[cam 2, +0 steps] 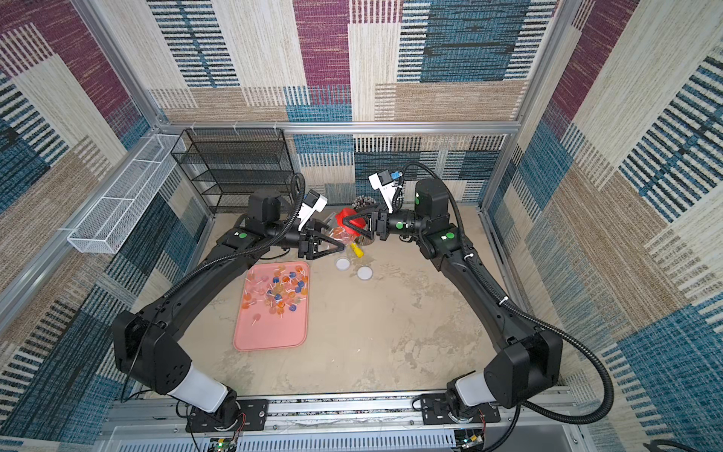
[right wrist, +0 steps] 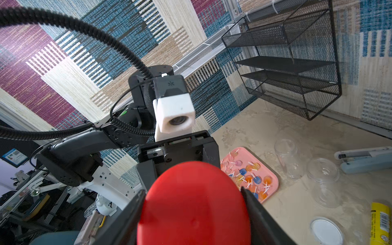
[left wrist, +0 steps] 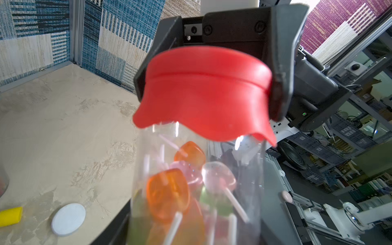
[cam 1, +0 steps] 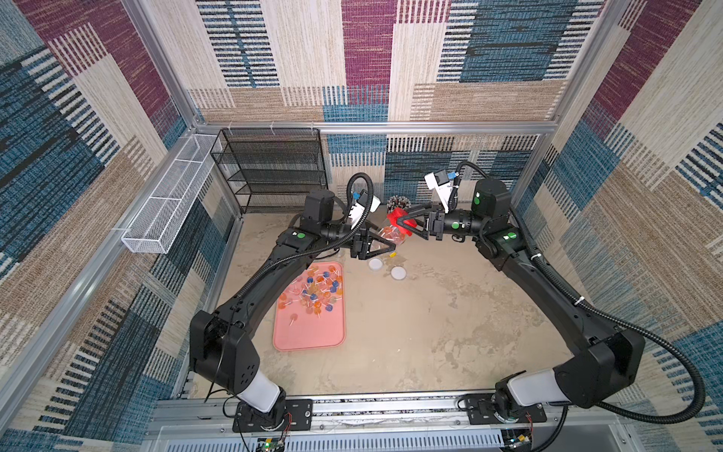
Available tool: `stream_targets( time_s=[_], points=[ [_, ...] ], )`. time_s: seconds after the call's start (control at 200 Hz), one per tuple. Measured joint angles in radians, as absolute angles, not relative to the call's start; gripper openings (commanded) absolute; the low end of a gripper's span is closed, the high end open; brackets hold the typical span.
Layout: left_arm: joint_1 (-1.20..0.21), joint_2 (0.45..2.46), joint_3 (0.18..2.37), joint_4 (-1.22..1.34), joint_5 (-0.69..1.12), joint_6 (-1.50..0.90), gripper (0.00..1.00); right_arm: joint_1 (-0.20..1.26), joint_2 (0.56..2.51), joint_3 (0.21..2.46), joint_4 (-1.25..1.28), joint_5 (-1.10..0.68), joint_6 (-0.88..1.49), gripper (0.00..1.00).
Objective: Pour the candies out of the jar
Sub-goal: Unscrew the lid from the jar.
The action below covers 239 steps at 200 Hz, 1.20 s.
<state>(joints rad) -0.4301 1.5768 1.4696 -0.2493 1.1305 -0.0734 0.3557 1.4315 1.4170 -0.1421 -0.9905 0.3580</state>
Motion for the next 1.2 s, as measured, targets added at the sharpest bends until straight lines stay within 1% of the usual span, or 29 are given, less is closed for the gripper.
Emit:
stream_targets(
  time_s=[0.045, 0.08, 0.125, 0.185, 0.356, 0.476, 0.581, 0.802, 1.022, 1.127, 1.197],
  points=[
    [-0.43, 1.573, 1.47, -0.258, 1.126, -0.068, 0.0, 0.356, 1.431, 1.422, -0.15, -0.991, 0.359, 0.73],
    [-0.43, 1.57, 1.47, -0.261, 1.12, -0.065, 0.0, 0.356, 1.433, 1.434, -0.167, -0.985, 0.36, 0.8],
    [-0.43, 1.564, 1.47, -0.261, 1.089, -0.051, 0.0, 0.355, 1.436, 1.455, -0.195, -0.97, 0.377, 0.86],
    [-0.434, 1.554, 1.466, -0.261, 1.037, -0.04, 0.0, 0.347, 1.442, 1.482, -0.223, -0.939, 0.397, 0.88],
    [-0.443, 1.521, 1.423, -0.259, 0.86, -0.023, 0.0, 0.334, 1.451, 1.489, -0.258, -0.788, 0.511, 0.87],
    [-0.457, 1.505, 1.395, -0.258, 0.739, -0.013, 0.0, 0.377, 1.448, 1.449, -0.26, -0.685, 0.57, 0.87],
    [-0.467, 1.503, 1.385, -0.258, 0.669, 0.002, 0.0, 0.418, 1.446, 1.438, -0.247, -0.599, 0.602, 0.87],
    [-0.474, 1.499, 1.375, -0.259, 0.603, 0.015, 0.0, 0.466, 1.443, 1.389, -0.221, -0.448, 0.651, 0.83],
    [-0.49, 1.499, 1.374, -0.26, 0.578, 0.03, 0.0, 0.488, 1.452, 1.38, -0.178, -0.392, 0.68, 0.8],
    [-0.498, 1.499, 1.375, -0.267, 0.558, 0.038, 0.0, 0.492, 1.463, 1.381, -0.165, -0.387, 0.68, 0.73],
    [-0.499, 1.499, 1.375, -0.275, 0.549, 0.041, 0.0, 0.494, 1.469, 1.381, -0.158, -0.385, 0.683, 0.63]
  ],
)
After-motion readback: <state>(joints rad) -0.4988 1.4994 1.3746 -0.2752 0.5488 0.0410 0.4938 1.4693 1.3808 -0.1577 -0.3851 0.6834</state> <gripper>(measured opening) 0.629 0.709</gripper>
